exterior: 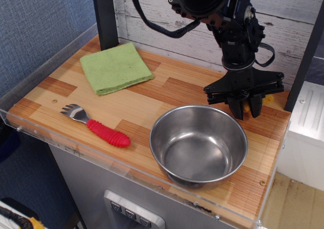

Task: Put the potato onto the green cloth

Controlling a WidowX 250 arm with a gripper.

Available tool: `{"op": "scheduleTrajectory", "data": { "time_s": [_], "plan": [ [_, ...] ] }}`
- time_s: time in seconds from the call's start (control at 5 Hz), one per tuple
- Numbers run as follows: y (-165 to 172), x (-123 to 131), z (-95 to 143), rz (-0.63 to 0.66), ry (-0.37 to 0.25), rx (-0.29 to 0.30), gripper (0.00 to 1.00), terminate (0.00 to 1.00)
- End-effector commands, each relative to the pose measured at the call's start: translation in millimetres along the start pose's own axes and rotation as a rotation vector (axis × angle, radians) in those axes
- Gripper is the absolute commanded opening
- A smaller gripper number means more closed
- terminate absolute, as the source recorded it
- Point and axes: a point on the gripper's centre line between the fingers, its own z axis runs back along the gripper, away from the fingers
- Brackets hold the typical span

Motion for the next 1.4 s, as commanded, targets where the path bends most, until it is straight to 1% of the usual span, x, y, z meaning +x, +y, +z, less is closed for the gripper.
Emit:
{"op": "scheduleTrajectory", "data": {
  "time_s": [0.0,0.2,0.4,0.6,0.8,1.0,1.2],
  "plan": [
    [9.8,12.8,41.6,0.038,-0.052,-0.042,0.00,0.00],
    [14.6,19.4,64.6,0.069,-0.063,-0.062,0.00,0.00],
    [25.7,34.9,93.4,0.129,-0.084,-0.071,0.00,0.00],
    [50.9,55.1,121.2,0.199,-0.122,-0.045,0.00,0.00],
    [87.0,74.6,141.8,0.291,-0.161,-0.024,0.00,0.00],
    [125.6,101.4,153.3,0.373,-0.197,0.014,0.00,0.00],
    [156.5,114.4,153.8,0.425,-0.209,0.052,0.00,0.00]
  ]
}}
